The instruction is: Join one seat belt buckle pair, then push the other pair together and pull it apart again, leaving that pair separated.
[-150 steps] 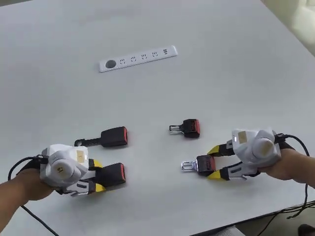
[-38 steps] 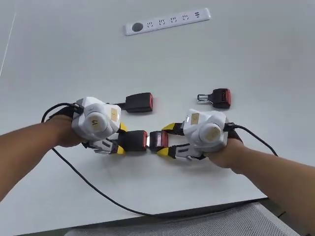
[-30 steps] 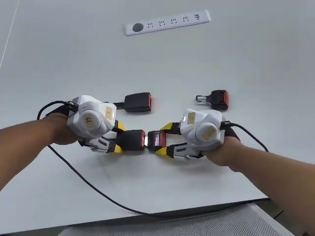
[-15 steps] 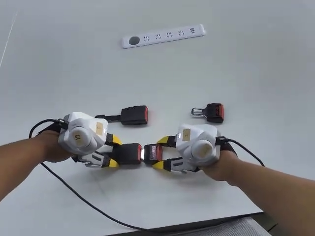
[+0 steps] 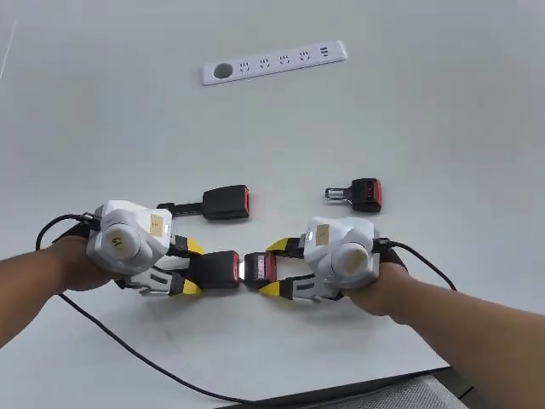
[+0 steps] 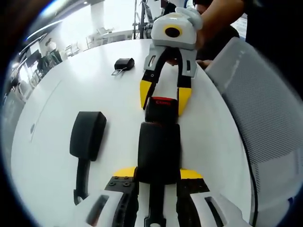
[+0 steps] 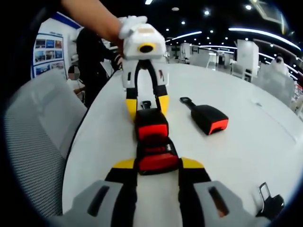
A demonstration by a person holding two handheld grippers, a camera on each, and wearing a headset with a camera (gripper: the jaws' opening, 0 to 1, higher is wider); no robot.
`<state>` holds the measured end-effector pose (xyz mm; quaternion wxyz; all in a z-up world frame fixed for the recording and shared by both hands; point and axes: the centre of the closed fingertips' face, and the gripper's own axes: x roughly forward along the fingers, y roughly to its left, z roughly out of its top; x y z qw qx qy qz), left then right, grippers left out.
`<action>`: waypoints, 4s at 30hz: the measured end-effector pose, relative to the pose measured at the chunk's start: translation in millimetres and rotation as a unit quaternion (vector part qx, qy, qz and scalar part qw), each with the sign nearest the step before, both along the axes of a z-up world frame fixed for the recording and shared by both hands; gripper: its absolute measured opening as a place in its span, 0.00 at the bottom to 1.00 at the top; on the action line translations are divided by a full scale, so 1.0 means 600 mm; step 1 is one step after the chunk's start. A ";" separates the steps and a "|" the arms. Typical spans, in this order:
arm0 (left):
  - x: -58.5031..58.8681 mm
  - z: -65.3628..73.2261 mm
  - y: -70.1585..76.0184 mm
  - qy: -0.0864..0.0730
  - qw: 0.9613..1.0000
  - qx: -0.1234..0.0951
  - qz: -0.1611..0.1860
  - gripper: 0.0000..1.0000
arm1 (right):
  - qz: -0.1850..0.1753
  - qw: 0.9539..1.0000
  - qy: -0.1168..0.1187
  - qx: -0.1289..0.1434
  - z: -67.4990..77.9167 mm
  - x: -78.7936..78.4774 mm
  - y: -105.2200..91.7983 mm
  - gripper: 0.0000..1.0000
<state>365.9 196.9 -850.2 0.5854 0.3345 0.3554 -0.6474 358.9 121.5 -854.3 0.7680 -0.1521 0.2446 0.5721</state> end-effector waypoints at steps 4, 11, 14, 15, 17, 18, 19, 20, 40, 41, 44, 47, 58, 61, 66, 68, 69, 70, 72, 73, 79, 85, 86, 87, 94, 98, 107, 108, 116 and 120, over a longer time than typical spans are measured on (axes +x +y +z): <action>-0.001 0.001 -0.001 -0.001 1.000 -0.003 0.000 0.30 | 0.001 1.000 -0.002 0.000 -0.001 0.000 0.000 0.31; 0.001 0.001 -0.001 0.008 1.000 -0.014 0.011 0.30 | -0.006 1.000 0.004 0.008 -0.001 0.001 -0.001 0.31; 0.001 0.002 -0.001 0.006 1.000 -0.018 0.010 0.30 | -0.007 1.000 0.005 0.011 -0.001 0.001 -0.001 0.31; 0.000 0.002 -0.002 0.007 1.000 -0.018 0.009 0.30 | -0.007 1.000 0.004 0.011 -0.001 0.001 -0.001 0.31; 0.001 0.001 -0.001 0.009 1.000 -0.021 0.011 0.30 | -0.007 1.000 0.004 0.012 -0.001 0.001 0.000 0.31; 0.002 0.001 -0.001 0.009 1.000 -0.021 0.010 0.30 | -0.008 1.000 0.004 0.013 -0.001 0.001 0.000 0.31; 0.001 0.001 -0.001 0.008 1.000 -0.022 0.010 0.30 | -0.010 1.000 0.005 0.014 -0.001 0.000 -0.001 0.31; 0.001 0.001 -0.001 0.009 1.000 -0.022 0.011 0.30 | -0.010 1.000 0.006 0.015 -0.001 0.000 -0.001 0.31; 0.006 -0.005 0.008 -0.029 0.999 0.037 0.005 0.37 | -0.027 0.999 -0.004 -0.031 0.007 0.001 -0.008 0.40; 0.012 -0.002 0.013 -0.043 0.998 0.045 0.004 0.40 | -0.031 0.999 0.007 -0.015 0.016 -0.003 -0.010 0.42; 0.014 0.023 -0.003 -0.044 0.999 0.012 0.026 0.45 | -0.045 0.999 0.006 -0.004 0.030 -0.001 -0.029 0.53; 0.028 0.045 -0.013 -0.059 0.997 -0.007 0.044 0.47 | -0.054 0.999 0.001 0.000 0.041 0.002 -0.055 0.66; 0.111 0.113 -0.036 -0.126 0.988 -0.035 0.086 0.68 | -0.106 0.994 -0.017 0.000 0.087 0.054 -0.186 0.70; 0.130 0.119 -0.041 -0.147 0.987 -0.020 0.067 0.69 | -0.115 0.993 -0.015 -0.005 0.090 0.072 -0.219 0.69; 0.162 0.125 -0.059 -0.142 0.987 -0.029 0.074 0.69 | -0.130 0.991 -0.010 -0.013 0.089 0.095 -0.256 0.68; 0.168 0.119 -0.064 -0.137 0.988 -0.026 0.065 0.69 | -0.132 0.991 -0.006 -0.015 0.087 0.103 -0.269 0.68; 0.171 0.116 -0.065 -0.136 0.989 -0.024 0.062 0.69 | -0.134 0.991 -0.005 -0.017 0.085 0.107 -0.275 0.68; 0.175 0.113 -0.067 -0.135 0.989 -0.021 0.060 0.69 | -0.134 0.991 -0.003 -0.019 0.082 0.110 -0.280 0.68; 0.183 0.106 -0.070 -0.126 0.990 -0.020 0.060 0.69 | -0.137 0.990 0.004 -0.022 0.075 0.117 -0.292 0.68; 0.186 0.100 -0.072 -0.120 0.991 -0.021 0.062 0.69 | -0.138 0.990 0.007 -0.022 0.074 0.119 -0.295 0.68; 0.192 0.058 -0.074 -0.089 0.994 -0.007 0.059 0.67 | -0.128 0.991 0.026 -0.032 0.049 0.128 -0.308 0.67; 0.186 0.024 -0.074 -0.063 0.996 -0.001 0.060 0.66 | -0.111 0.992 0.035 -0.046 0.022 0.138 -0.310 0.66; 0.183 0.017 -0.072 -0.058 0.997 0.004 0.057 0.65 | -0.110 0.992 0.036 -0.046 0.019 0.140 -0.309 0.66; 0.182 0.013 -0.072 -0.056 0.997 0.004 0.055 0.64 | -0.107 0.993 0.038 -0.046 0.017 0.141 -0.308 0.65; 0.178 -0.004 -0.066 -0.032 0.999 0.010 0.039 0.52 | -0.078 0.994 0.042 -0.060 0.002 0.142 -0.302 0.59; 0.184 0.000 -0.067 -0.029 0.999 0.005 0.036 0.47 | -0.069 0.996 0.032 -0.054 0.007 0.145 -0.298 0.55; 0.192 0.002 -0.066 -0.031 0.999 0.008 0.019 0.39 | -0.045 0.997 0.012 -0.069 0.014 0.143 -0.294 0.37; 0.191 0.002 -0.067 -0.031 0.999 0.010 0.014 0.38 | -0.042 0.997 0.011 -0.065 0.015 0.142 -0.294 0.37; 0.192 0.003 -0.067 -0.033 0.999 0.013 0.000 0.34 | -0.022 0.999 0.008 -0.042 0.016 0.145 -0.296 0.35; 0.191 0.003 -0.065 -0.032 0.999 0.021 -0.013 0.34 | -0.017 0.999 0.009 -0.029 0.016 0.145 -0.295 0.35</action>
